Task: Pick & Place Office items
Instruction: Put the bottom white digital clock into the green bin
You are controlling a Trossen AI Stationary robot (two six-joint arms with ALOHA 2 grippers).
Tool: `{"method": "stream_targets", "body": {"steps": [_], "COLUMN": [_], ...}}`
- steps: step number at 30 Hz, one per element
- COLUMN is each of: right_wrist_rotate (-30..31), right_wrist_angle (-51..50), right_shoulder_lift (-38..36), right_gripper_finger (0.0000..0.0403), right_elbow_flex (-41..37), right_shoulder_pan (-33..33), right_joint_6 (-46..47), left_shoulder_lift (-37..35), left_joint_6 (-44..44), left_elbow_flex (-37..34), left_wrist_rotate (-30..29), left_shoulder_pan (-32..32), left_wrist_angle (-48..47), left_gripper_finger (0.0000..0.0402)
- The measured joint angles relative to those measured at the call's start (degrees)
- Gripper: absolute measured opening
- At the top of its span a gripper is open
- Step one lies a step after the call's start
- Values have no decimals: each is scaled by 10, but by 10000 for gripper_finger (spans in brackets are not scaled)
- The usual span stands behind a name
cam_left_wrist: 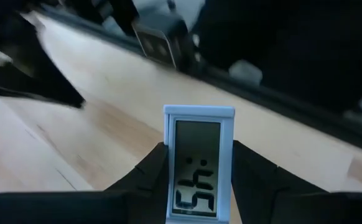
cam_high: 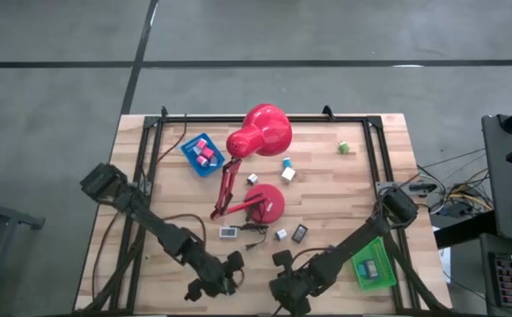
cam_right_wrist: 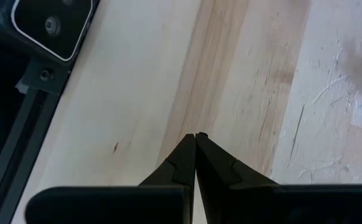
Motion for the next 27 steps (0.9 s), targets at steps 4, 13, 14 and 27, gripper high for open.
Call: {"method": "stream_targets", "body": {"steps": [4, 13, 14, 27], "right_wrist_rotate": [0, 0, 0, 0], "right_wrist_angle": [1, 4, 4, 11], "right_shoulder_lift": [0, 0, 0, 0], "right_gripper_finger": [8, 8, 8, 8], "right_elbow_flex": [-1, -1, -1, -2], "right_shoulder_pan": [0, 0, 0, 0], "right_joint_6": [0, -6, -7, -15], "left_shoulder_lift": [-43, -134, -141, -173], "left_joint_6": [-22, -48, -49, -68], "left_elbow_flex": [-70, -228, -241, -297], "left_wrist_rotate": [0, -33, -46, -236], "left_shoulder_pan": [-1, -18, -22, -69], "left_wrist_angle": [116, 386, 403, 426], "left_gripper_finger": [130, 130, 130, 130]}}
